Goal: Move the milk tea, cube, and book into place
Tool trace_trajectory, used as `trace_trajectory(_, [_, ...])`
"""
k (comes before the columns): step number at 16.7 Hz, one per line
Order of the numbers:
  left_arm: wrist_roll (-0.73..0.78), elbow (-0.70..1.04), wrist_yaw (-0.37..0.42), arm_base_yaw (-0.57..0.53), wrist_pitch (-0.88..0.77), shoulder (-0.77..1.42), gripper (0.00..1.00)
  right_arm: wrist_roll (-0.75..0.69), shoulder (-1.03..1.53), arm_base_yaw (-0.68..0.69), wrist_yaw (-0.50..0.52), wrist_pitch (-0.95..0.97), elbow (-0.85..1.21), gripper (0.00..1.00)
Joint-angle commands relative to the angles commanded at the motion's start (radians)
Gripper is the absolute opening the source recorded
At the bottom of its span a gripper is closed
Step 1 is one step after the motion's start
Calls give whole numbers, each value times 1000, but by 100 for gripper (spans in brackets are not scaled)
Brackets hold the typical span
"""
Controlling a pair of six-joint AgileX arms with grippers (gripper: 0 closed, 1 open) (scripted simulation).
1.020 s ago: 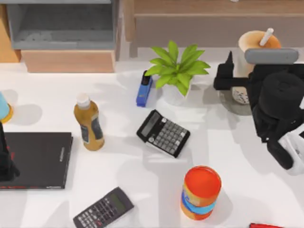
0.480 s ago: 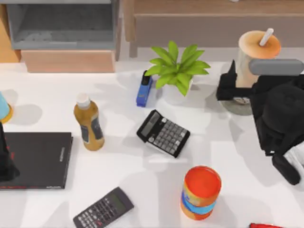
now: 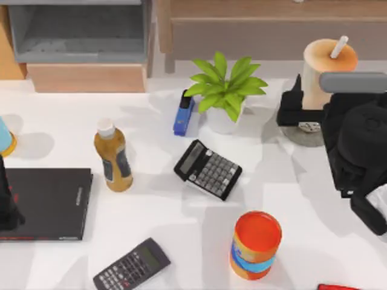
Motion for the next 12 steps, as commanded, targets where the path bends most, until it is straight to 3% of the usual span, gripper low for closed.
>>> trace_trajectory(6, [0, 0, 0, 0, 0, 0, 100, 3, -187, 23, 20, -162, -25, 100])
trace_trajectory(12, [0, 0, 0, 0, 0, 0, 100, 4, -204, 21, 22, -178, -23, 100])
